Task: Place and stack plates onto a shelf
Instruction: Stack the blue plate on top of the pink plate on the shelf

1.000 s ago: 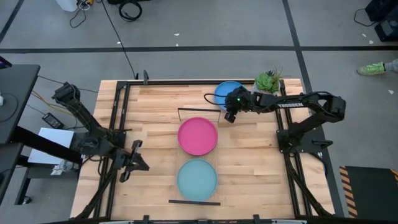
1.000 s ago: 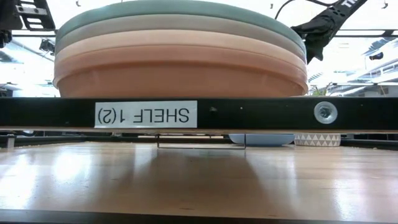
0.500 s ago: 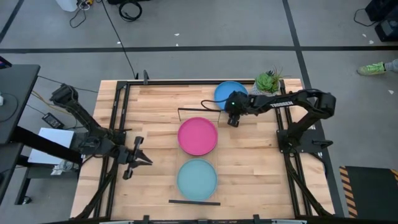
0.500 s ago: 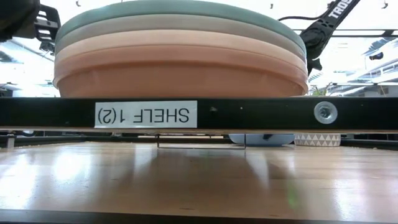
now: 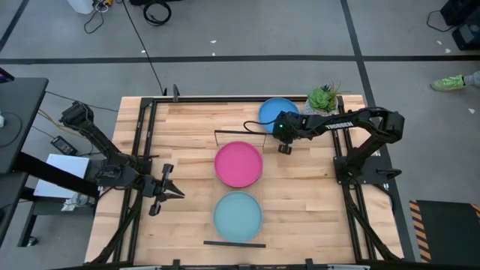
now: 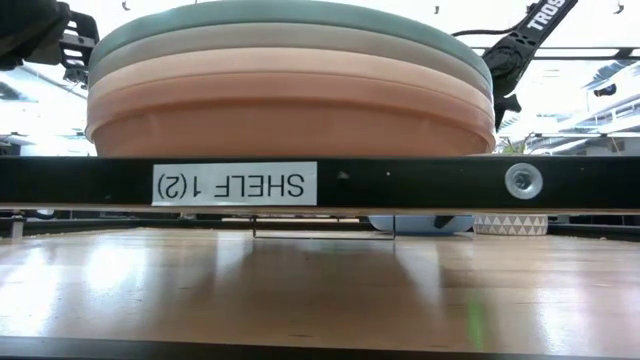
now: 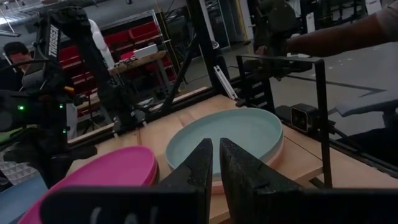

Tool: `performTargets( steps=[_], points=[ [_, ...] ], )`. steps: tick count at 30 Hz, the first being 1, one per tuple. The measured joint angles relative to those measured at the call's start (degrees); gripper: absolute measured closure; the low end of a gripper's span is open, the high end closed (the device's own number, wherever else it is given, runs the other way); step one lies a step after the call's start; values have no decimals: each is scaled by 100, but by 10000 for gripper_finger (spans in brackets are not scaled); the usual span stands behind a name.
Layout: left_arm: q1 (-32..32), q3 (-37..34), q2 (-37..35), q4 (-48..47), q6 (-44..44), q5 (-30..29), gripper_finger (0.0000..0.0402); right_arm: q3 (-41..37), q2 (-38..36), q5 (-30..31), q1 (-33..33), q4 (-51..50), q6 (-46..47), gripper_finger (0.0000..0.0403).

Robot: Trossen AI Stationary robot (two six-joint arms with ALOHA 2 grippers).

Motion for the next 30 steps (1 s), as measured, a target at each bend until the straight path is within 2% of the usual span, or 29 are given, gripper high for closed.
performTargets(
  steps=[6,11,16,20,25,30],
  points=[
    [0,1,-1,8,0,0,365,4,-14,-166,120,-147,60,389],
    [0,2,-1,11,-2,0,365,-5,-144,-57,441,-345,181,387],
    [0,2,-1,118,-2,0,365,337,-527,47,918,-1189,678,390],
    [0,4,0,193,-5,0,365,581,-884,-107,1474,-1847,1586,390],
    [0,4,-2,272,-115,0,365,475,-1287,-316,2459,-2092,2751,389],
    [0,4,0,500,-105,0,365,265,-1440,229,3574,-2208,3647,389]
  ],
)
